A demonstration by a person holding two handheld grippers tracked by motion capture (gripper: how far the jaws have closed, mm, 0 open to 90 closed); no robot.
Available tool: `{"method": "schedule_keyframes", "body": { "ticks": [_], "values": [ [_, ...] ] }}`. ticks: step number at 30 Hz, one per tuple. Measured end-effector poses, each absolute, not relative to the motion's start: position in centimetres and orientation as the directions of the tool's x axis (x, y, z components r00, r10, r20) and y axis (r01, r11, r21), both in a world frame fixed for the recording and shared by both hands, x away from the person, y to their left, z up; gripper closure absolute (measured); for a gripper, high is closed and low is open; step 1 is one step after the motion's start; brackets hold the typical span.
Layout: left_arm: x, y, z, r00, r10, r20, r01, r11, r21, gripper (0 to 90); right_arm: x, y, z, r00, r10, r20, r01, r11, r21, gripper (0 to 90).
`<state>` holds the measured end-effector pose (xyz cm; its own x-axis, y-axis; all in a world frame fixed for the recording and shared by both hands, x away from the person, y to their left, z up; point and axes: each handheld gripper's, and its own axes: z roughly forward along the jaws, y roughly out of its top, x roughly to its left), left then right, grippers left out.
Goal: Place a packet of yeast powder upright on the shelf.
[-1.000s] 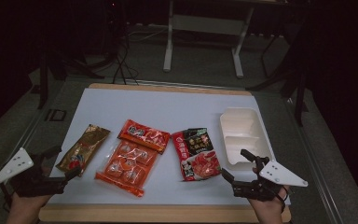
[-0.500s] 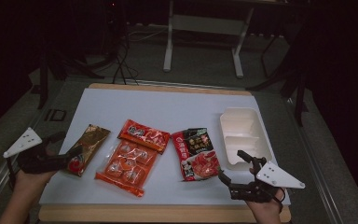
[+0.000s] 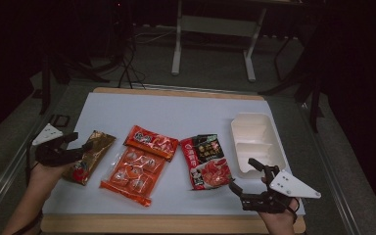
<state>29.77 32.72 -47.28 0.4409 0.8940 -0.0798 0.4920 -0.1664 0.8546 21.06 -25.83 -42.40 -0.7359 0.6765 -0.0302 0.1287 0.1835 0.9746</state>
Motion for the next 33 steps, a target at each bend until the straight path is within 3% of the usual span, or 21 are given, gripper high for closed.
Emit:
{"method": "schedule_keyframes", "body": {
  "ticks": [11,15,19,30,33],
  "values": [
    [33.1,32.8,-49.0,0.418,0.907,-0.051,0.562,-0.214,0.799,44.9,21.1,-25.7,-42.6,-0.746,0.666,-0.024,0.130,0.182,0.975,10.7],
    [33.8,33.0,-49.4,0.403,0.912,-0.069,0.574,-0.194,0.796,44.5,21.0,-25.7,-42.6,-0.746,0.666,-0.020,0.132,0.177,0.975,10.8],
    [34.8,33.1,-50.1,0.381,0.923,-0.056,0.598,-0.200,0.776,38.5,21.1,-25.6,-42.7,-0.750,0.661,-0.018,0.134,0.179,0.975,10.8],
    [36.7,33.8,-51.7,0.359,0.931,-0.071,0.666,-0.202,0.718,38.6,21.0,-25.5,-42.8,-0.747,0.664,-0.020,0.140,0.187,0.972,10.8],
    [37.2,34.1,-51.9,0.356,0.928,-0.113,0.688,-0.178,0.703,38.5,21.1,-25.5,-42.9,-0.751,0.660,-0.023,0.142,0.195,0.970,10.9]
  ]
}}
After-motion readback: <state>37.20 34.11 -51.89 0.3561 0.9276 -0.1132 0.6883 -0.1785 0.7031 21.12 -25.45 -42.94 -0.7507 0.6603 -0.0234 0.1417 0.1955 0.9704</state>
